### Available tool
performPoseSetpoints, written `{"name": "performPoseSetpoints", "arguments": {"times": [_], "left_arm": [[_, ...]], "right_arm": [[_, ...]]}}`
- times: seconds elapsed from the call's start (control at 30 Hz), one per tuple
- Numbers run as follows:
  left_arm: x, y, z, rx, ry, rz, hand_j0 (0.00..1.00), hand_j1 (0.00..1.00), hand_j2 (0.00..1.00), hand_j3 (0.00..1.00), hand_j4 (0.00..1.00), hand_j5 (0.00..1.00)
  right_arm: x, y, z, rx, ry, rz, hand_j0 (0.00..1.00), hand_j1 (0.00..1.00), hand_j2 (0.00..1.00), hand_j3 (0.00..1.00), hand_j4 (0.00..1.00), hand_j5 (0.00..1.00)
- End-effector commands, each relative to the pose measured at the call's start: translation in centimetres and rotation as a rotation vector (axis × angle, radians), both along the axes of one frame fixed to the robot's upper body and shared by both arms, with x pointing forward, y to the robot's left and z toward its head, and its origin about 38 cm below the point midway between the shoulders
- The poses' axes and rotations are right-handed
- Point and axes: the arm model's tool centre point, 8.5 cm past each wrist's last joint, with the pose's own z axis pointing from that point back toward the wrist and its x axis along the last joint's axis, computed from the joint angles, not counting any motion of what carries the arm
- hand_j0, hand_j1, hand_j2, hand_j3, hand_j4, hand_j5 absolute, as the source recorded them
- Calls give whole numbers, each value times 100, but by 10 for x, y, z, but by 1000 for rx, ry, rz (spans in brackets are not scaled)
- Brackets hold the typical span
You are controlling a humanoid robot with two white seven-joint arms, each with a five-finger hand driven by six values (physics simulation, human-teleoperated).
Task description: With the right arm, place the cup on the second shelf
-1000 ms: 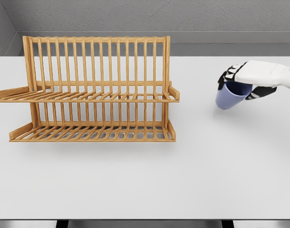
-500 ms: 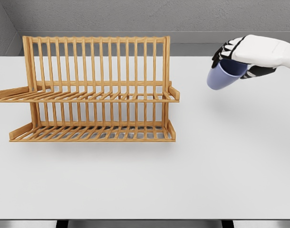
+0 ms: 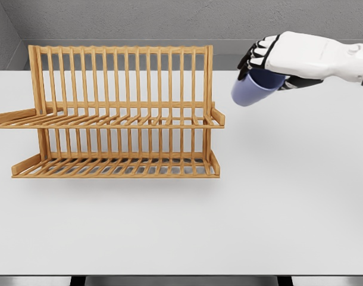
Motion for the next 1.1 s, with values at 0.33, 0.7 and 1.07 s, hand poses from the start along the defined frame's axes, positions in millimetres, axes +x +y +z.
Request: {"name": "performPoseSetpoints", "arguments": {"times": [0.33,0.7,1.07], "left_arm": [[0,0,0,0,0,0,100,100,100,100,100,100],[0,0,0,0,0,0,100,100,100,100,100,100],[0,0,0,0,0,0,100,100,100,100,100,100]], "right_arm": [[-12,36,14,30,-54,104,55,55,55,55,55,55],[-28,71,0,14,-36,212,54,54,54,54,54,54],[-29,83,-17,-20,-13,233,55,55,55,55,55,55]]}}
